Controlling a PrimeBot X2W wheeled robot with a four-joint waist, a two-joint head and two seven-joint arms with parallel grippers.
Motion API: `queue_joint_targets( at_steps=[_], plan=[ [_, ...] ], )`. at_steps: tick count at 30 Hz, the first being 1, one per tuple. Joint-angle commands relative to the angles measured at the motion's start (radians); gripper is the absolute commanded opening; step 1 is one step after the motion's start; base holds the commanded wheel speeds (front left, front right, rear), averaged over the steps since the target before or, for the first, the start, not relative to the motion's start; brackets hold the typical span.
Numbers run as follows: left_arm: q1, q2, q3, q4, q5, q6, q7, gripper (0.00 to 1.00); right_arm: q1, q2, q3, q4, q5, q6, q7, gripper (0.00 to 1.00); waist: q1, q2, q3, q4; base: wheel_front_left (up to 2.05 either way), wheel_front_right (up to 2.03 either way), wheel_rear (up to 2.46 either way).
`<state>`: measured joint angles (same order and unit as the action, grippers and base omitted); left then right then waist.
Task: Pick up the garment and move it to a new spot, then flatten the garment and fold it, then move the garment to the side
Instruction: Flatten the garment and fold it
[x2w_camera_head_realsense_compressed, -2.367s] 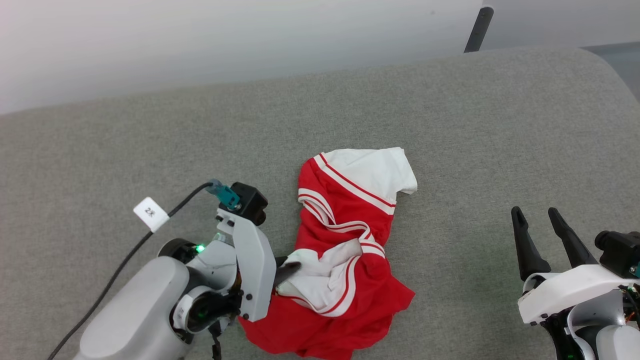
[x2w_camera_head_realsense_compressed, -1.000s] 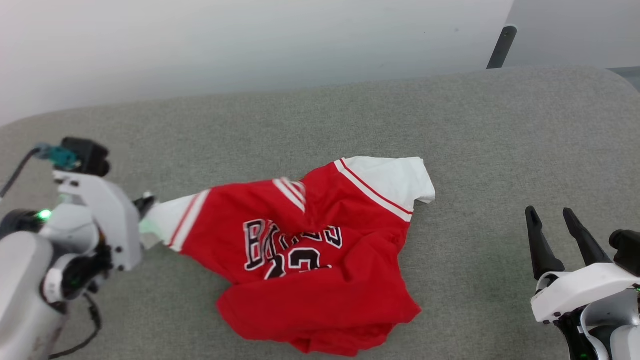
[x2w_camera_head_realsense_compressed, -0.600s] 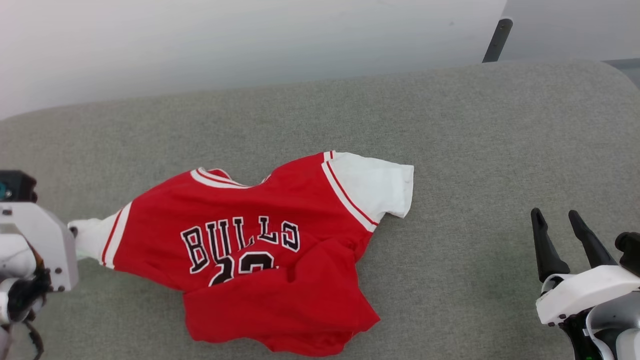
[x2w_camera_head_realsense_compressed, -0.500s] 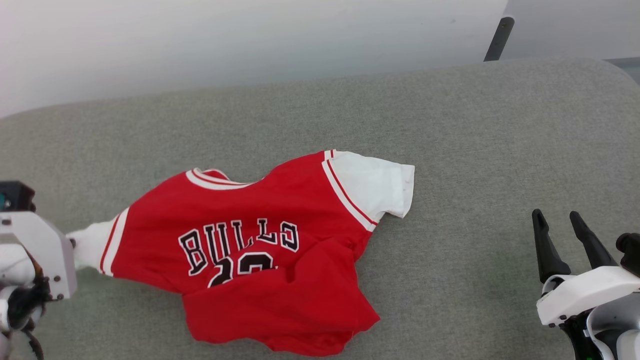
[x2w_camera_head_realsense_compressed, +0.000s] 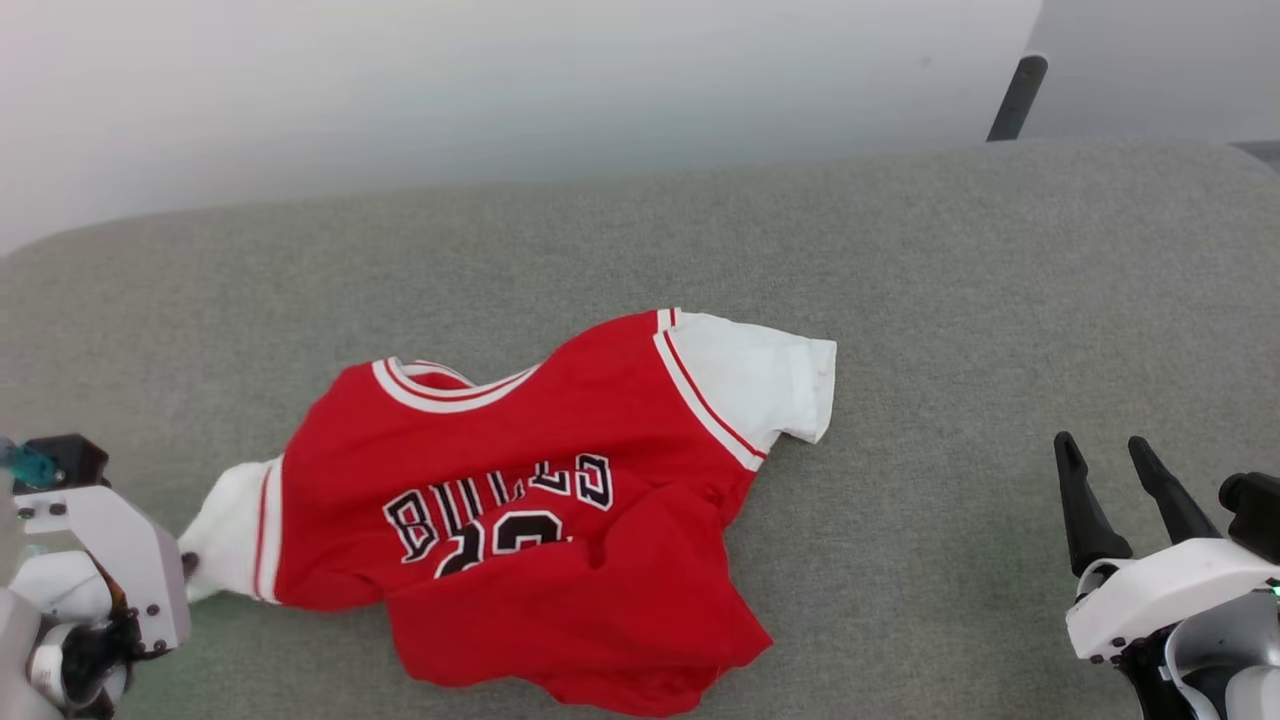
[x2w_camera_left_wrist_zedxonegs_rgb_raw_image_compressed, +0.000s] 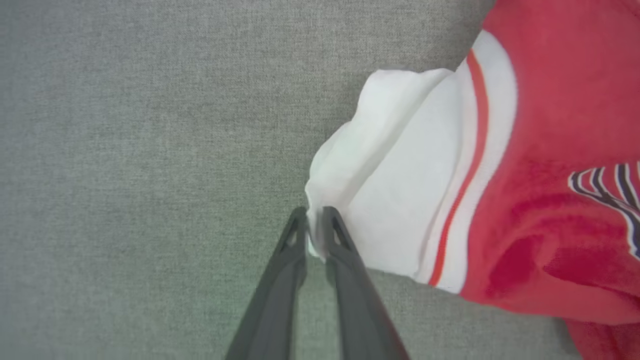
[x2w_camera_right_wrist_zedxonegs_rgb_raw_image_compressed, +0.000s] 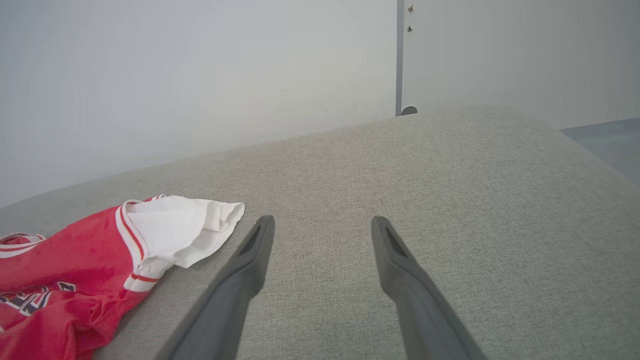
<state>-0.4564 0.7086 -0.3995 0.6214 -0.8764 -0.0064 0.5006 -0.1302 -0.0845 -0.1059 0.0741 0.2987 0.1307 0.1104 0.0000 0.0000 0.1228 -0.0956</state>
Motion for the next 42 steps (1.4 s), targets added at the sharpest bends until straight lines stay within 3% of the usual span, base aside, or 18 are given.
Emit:
queue_joint_targets(
  at_steps=[1, 13, 21, 34, 42],
  plan=[
    [0.013, -0.002, 0.000, 0.008, -0.006, -0.002, -0.005, 1.00, 0.020, -0.001, 0.001, 0.003, 0.000, 0.000, 0.003, 1.00, 0.0000, 0.0000, -0.019, 0.012, 0.00, 0.00, 0.00],
    [0.055, -0.003, 0.013, -0.092, -0.010, -0.012, -0.087, 1.00, 0.056, -0.015, 0.020, -0.013, 0.005, 0.000, 0.005, 1.00, 0.0000, 0.0000, -0.117, 0.054, 0.00, 0.00, 0.00],
    [0.122, -0.005, 0.024, -0.246, -0.012, 0.010, -0.149, 1.00, 0.083, -0.016, 0.022, -0.025, 0.010, 0.000, 0.012, 1.00, 0.0000, 0.0000, -0.148, 0.078, 0.00, 0.00, 0.00],
    [0.208, -0.008, 0.019, -0.466, -0.019, 0.060, -0.156, 1.00, 0.105, -0.008, 0.015, -0.042, 0.011, 0.000, 0.017, 1.00, 0.0000, 0.0000, -0.175, 0.111, 0.00, 0.00, 0.00],
    [0.248, -0.006, 0.063, -0.499, 0.002, 0.056, -0.284, 1.00, 0.118, -0.005, 0.030, -0.043, 0.027, 0.000, 0.016, 1.00, 0.0000, 0.0000, -0.189, 0.138, 0.00, 0.00, 0.00]
  ],
)
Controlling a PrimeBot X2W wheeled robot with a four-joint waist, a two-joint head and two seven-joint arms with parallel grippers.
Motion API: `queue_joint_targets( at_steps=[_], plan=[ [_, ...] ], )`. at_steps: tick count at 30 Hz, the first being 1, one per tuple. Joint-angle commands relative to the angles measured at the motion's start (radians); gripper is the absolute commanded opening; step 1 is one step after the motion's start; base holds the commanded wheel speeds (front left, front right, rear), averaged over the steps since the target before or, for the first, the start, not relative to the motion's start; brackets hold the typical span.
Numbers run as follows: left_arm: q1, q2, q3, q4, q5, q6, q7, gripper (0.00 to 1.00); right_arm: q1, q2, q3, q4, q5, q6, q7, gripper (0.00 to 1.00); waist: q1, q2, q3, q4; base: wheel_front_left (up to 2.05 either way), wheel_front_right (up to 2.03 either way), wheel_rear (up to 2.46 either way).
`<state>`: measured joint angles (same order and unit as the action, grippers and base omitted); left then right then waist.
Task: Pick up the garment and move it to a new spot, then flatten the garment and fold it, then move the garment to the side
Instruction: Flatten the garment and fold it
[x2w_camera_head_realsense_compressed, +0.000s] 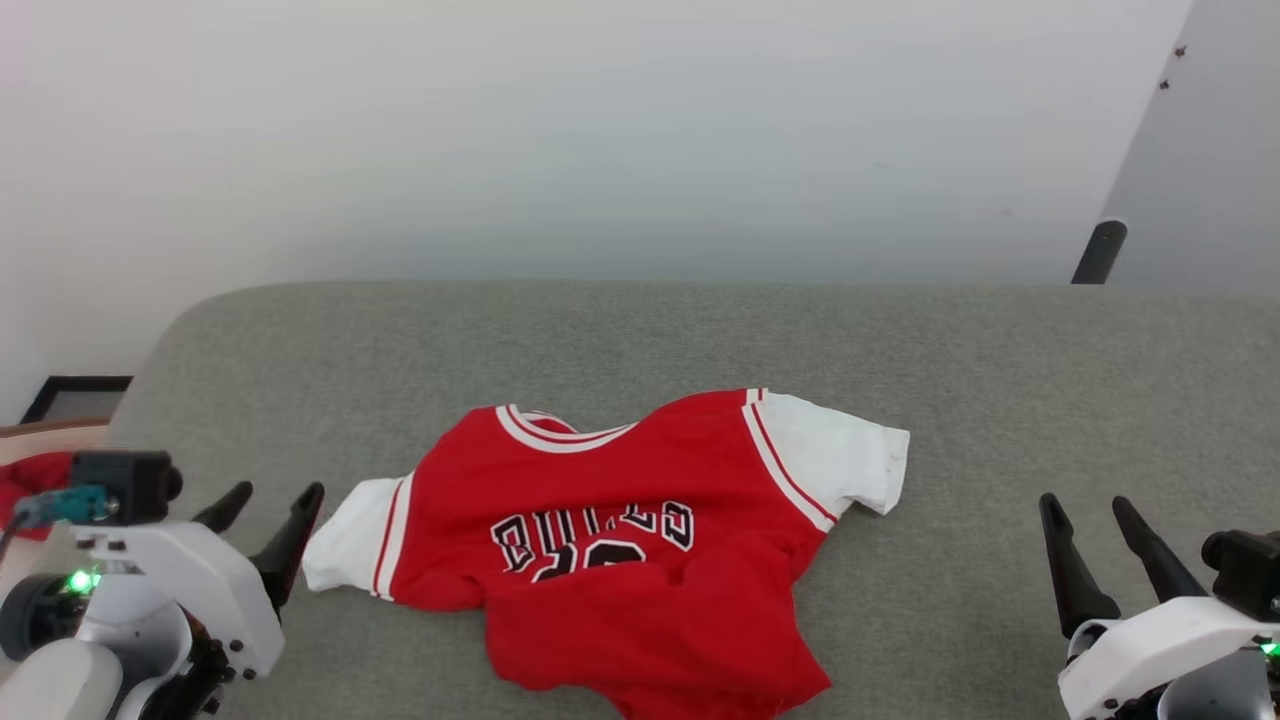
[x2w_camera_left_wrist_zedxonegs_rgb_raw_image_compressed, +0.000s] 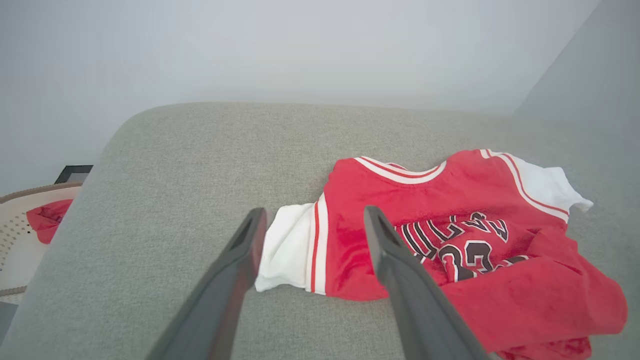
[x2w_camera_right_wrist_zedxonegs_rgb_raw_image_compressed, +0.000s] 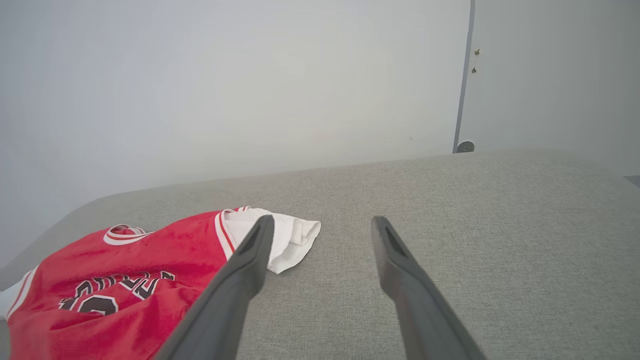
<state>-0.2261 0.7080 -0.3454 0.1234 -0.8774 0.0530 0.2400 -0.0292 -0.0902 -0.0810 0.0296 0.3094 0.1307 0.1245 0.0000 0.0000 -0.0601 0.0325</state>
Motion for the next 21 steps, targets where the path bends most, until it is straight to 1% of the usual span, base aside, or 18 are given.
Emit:
queue_joint_targets(
  at_steps=[1, 4, 5, 7, 10, 15, 21],
  plan=[
    [0.023, -0.009, 0.015, -0.001, 0.001, -0.007, -0.044, 1.00, 0.018, 0.001, 0.005, 0.002, 0.015, 0.000, 0.001, 1.00, 0.0000, 0.0000, -0.008, 0.015, 0.00, 0.00, 0.00],
    [0.037, -0.019, 0.024, 0.000, 0.014, -0.021, -0.109, 1.00, 0.024, 0.001, 0.007, 0.003, 0.018, 0.000, 0.000, 1.00, 0.0000, 0.0000, -0.015, 0.035, 0.00, 0.00, 0.00],
    [0.037, -0.019, 0.024, 0.000, 0.014, -0.021, -0.109, 1.00, 0.024, 0.001, 0.007, 0.003, 0.018, 0.000, 0.000, 1.00, 0.0000, 0.0000, -0.015, 0.035, 0.00, 0.00, 0.00],
    [0.045, -0.026, 0.027, 0.001, 0.019, -0.032, -0.148, 1.00, 0.026, 0.001, 0.010, -0.002, 0.019, 0.000, 0.003, 1.00, 0.0000, 0.0000, -0.019, 0.049, 0.00, 0.00, 0.00],
    [0.051, -0.034, 0.020, 0.007, 0.028, -0.049, -0.181, 1.00, 0.034, 0.000, 0.009, -0.005, 0.020, 0.000, 0.005, 1.00, 0.0000, 0.0000, -0.021, 0.072, 0.00, 0.00, 0.00],
    [0.033, -0.050, 0.009, 0.018, 0.015, -0.065, -0.178, 1.00, 0.031, -0.006, 0.012, -0.011, 0.017, 0.000, 0.013, 1.00, 0.0000, 0.0000, -0.022, 0.102, 0.00, 0.00, 0.00],
    [-0.020, -0.061, -0.025, -0.005, -0.001, -0.088, -0.111, 1.00, 0.011, -0.017, 0.016, -0.019, 0.017, 0.000, 0.013, 1.00, 0.0000, 0.0000, -0.007, 0.104, 0.00, 0.00, 0.00]
  ],
)
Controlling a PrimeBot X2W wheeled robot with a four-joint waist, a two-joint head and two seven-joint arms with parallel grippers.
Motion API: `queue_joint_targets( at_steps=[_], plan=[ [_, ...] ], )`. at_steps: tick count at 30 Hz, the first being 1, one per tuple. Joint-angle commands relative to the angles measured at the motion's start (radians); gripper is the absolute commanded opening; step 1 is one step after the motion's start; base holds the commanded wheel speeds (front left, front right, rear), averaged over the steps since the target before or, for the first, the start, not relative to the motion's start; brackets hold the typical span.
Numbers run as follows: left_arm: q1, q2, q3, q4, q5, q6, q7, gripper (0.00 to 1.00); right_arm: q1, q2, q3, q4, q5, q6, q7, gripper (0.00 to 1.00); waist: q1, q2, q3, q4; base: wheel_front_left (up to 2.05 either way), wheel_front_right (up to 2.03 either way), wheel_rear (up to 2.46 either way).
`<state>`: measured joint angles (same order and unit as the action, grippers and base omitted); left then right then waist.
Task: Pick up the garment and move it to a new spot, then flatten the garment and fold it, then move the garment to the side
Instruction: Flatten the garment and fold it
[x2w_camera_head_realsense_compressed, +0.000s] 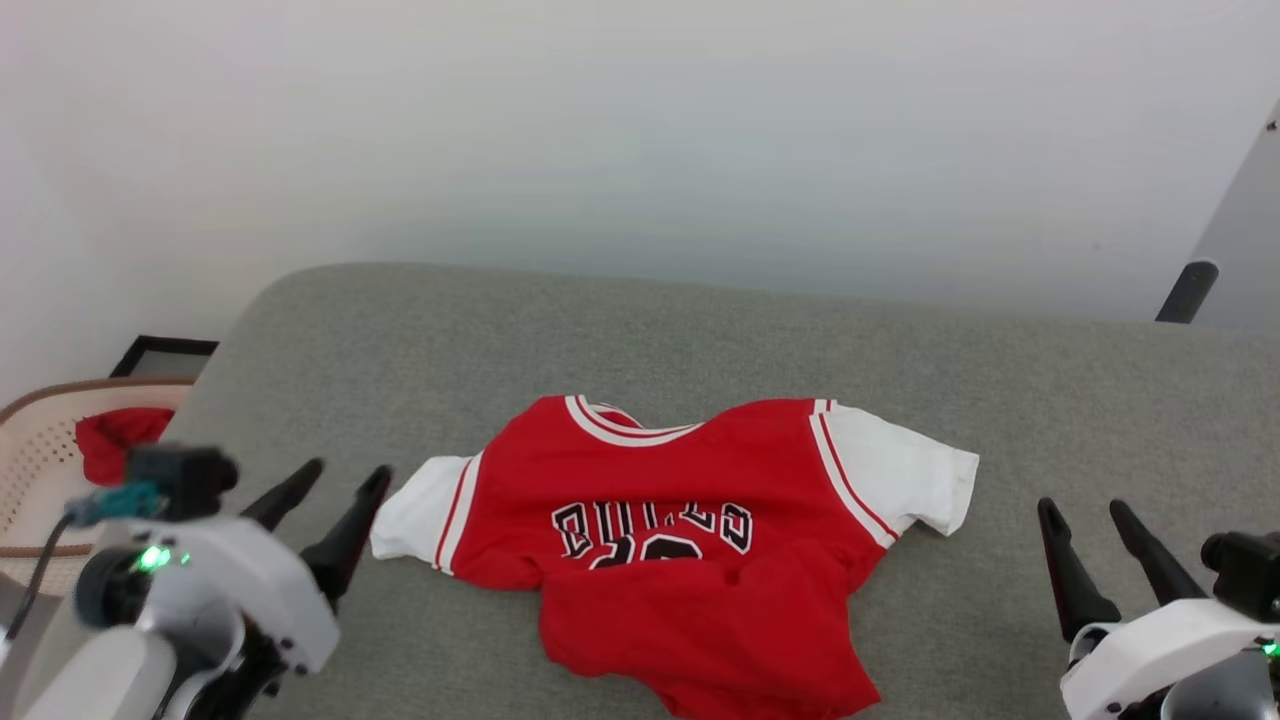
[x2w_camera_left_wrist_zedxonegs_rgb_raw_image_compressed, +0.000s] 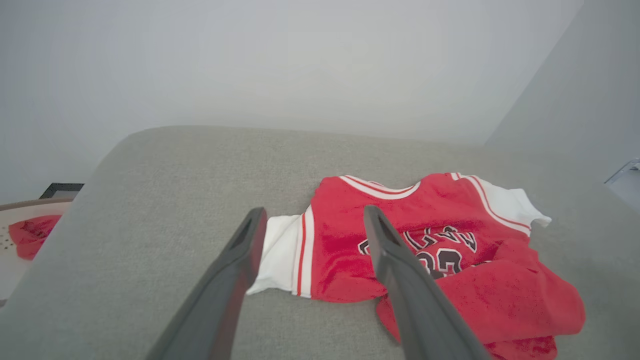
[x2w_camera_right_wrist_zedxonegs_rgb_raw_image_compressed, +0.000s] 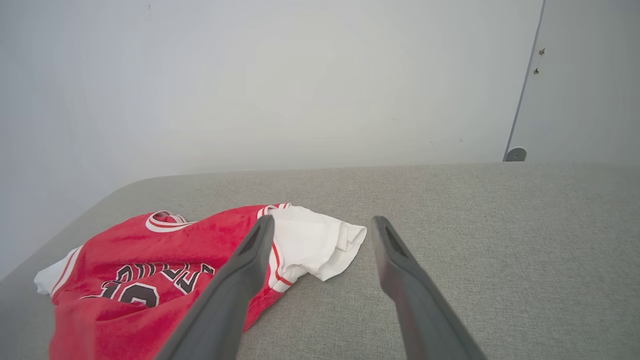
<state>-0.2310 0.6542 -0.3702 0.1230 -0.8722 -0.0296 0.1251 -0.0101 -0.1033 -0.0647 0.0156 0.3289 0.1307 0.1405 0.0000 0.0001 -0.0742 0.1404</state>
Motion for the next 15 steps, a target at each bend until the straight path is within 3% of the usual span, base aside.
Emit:
queue_joint_targets(
  at_steps=[1, 6, 15],
  plan=[
    [-0.028, -0.010, -0.006, -0.011, -0.015, -0.010, 0.020, 1.00, -0.016, -0.008, -0.001, -0.007, -0.004, 0.000, -0.002, 1.00, 0.0000, -0.0001, 0.013, -0.008, 0.00, 0.00, 0.00],
    [-0.108, -0.021, -0.051, -0.052, -0.060, -0.018, 0.171, 1.00, -0.042, -0.021, -0.006, -0.019, -0.011, 0.000, 0.007, 1.00, 0.0000, -0.0001, 0.060, -0.042, 0.00, 0.00, 0.00],
    [-0.226, -0.042, -0.154, -0.090, -0.169, 0.022, 0.515, 1.00, -0.124, -0.028, -0.028, -0.036, -0.010, 0.000, -0.007, 1.00, 0.0000, -0.0001, 0.221, -0.122, 0.00, 0.00, 0.00]
  ],
)
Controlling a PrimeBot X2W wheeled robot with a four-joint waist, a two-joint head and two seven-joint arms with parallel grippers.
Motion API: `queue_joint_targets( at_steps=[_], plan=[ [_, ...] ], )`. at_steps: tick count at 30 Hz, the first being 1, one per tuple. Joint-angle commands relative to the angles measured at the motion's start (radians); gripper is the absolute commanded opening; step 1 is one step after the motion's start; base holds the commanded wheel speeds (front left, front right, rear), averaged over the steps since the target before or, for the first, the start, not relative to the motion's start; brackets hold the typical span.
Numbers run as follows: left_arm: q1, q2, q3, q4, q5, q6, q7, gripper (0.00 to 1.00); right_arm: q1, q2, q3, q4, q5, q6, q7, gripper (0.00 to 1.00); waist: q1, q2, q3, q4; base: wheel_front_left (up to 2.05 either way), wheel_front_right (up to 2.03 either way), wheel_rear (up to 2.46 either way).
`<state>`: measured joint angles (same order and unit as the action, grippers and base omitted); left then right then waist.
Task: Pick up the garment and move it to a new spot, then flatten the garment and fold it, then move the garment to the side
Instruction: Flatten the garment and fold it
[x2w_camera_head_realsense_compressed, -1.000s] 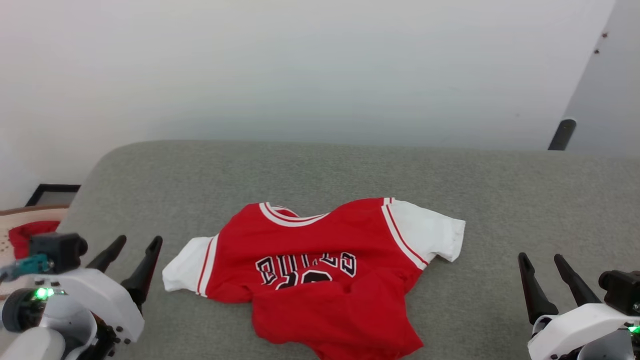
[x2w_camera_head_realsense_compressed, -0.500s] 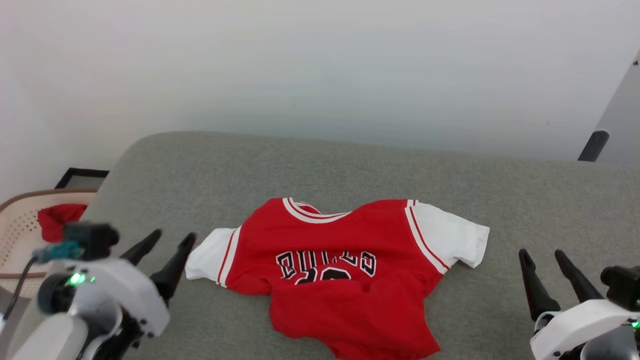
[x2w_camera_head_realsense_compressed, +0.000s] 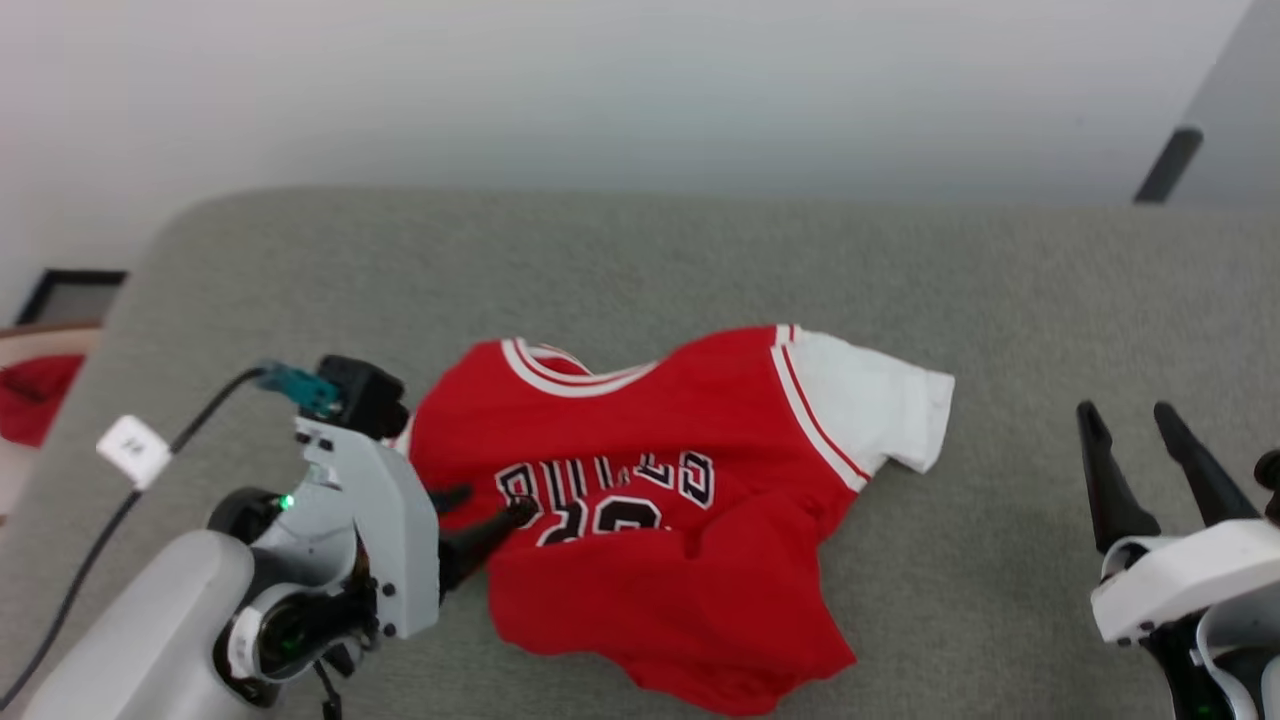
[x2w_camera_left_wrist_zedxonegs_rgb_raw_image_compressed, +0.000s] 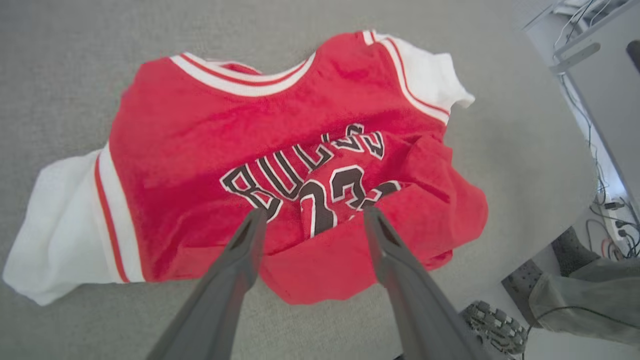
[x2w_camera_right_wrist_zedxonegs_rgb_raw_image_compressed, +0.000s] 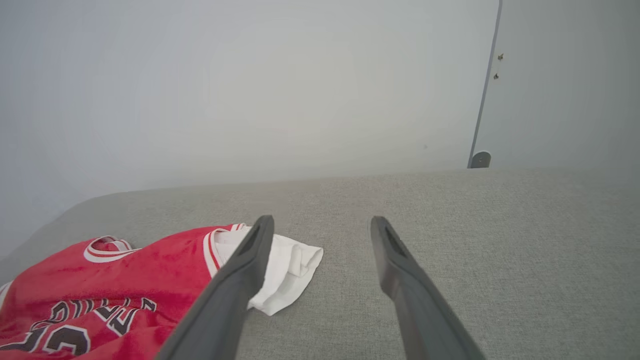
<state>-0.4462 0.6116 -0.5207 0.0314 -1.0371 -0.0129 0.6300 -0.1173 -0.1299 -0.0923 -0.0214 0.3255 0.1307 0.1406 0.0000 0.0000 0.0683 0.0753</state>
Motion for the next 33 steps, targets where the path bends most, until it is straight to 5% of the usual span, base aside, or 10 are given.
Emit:
queue_joint_targets(
  at_steps=[1, 13, 22, 23, 24, 33],
  plan=[
    [-0.016, 0.001, -0.013, 0.011, -0.009, 0.013, 0.039, 1.00, -0.023, 0.000, -0.002, 0.002, -0.009, 0.000, -0.012, 1.00, 0.0000, 0.0000, 0.091, -0.065, 0.00, 0.00, 0.00],
    [-0.043, 0.003, -0.113, 0.141, 0.039, -0.004, 0.146, 1.00, -0.077, 0.017, 0.017, 0.041, -0.001, 0.000, -0.051, 1.00, 0.0000, 0.0000, 0.171, -0.137, 0.00, 0.00, 0.00],
    [-0.010, -0.078, -0.177, 0.293, 0.058, -0.035, 0.112, 1.00, -0.086, 0.019, 0.022, 0.063, 0.003, 0.000, -0.063, 1.00, 0.0000, 0.0000, 0.171, -0.143, 0.00, 0.00, 0.00],
    [-0.009, -0.084, -0.183, 0.308, 0.062, -0.039, 0.109, 0.41, -0.087, 0.019, 0.023, 0.065, 0.001, 0.000, -0.062, 1.00, 0.0000, 0.0000, 0.169, -0.142, 0.00, 0.00, 0.00],
    [-0.008, -0.089, -0.190, 0.321, 0.069, -0.045, 0.104, 0.00, -0.087, 0.019, 0.023, 0.067, 0.000, 0.000, -0.063, 1.00, 0.0000, 0.0000, 0.165, -0.140, 0.00, 0.00, 0.00],
    [-0.051, -0.132, -0.219, 0.316, 0.120, -0.070, 0.035, 0.00, -0.053, 0.011, 0.011, 0.087, -0.004, 0.000, -0.057, 1.00, 0.0000, 0.0000, 0.108, -0.113, 0.00, 0.00, 0.00]
  ],
)
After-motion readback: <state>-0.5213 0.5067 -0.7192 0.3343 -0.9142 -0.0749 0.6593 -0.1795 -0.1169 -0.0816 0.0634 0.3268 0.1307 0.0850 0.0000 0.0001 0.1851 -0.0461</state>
